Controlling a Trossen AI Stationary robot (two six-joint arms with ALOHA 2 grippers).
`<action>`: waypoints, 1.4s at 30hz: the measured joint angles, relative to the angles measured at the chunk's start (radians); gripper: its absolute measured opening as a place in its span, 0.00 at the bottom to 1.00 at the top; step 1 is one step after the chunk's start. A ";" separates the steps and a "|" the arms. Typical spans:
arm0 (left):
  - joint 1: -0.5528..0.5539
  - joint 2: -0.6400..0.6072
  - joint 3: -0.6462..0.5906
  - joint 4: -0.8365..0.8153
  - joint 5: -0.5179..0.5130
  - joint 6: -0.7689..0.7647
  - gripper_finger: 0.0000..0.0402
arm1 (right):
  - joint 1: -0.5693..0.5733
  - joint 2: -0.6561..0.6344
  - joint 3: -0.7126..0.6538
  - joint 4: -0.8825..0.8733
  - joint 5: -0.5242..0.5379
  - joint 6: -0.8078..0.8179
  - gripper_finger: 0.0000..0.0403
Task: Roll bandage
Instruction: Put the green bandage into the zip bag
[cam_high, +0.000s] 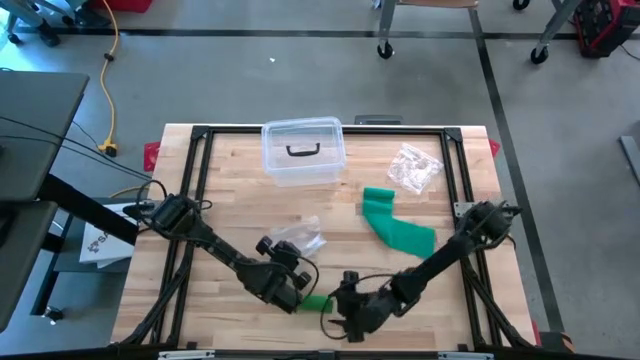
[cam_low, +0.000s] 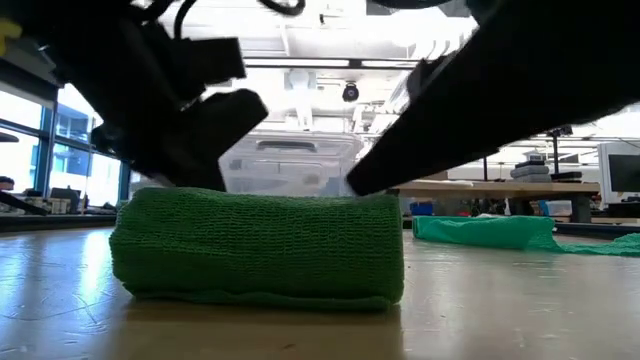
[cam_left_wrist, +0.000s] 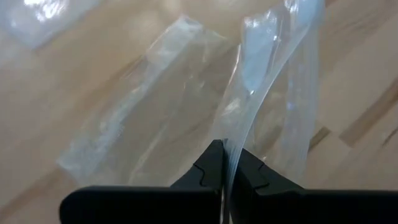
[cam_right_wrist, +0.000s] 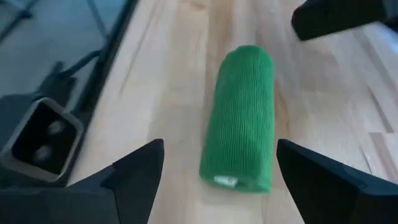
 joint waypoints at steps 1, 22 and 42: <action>-0.005 0.003 0.000 -0.015 0.007 -0.023 0.00 | 0.003 0.022 0.026 -0.033 0.040 0.028 0.76; -0.071 0.009 0.000 0.066 -0.073 -0.123 0.00 | 0.089 0.011 0.095 -0.340 0.281 0.206 0.08; -0.013 0.098 0.028 0.690 -0.128 0.277 0.00 | 0.104 -0.127 0.095 -0.781 0.423 0.487 0.08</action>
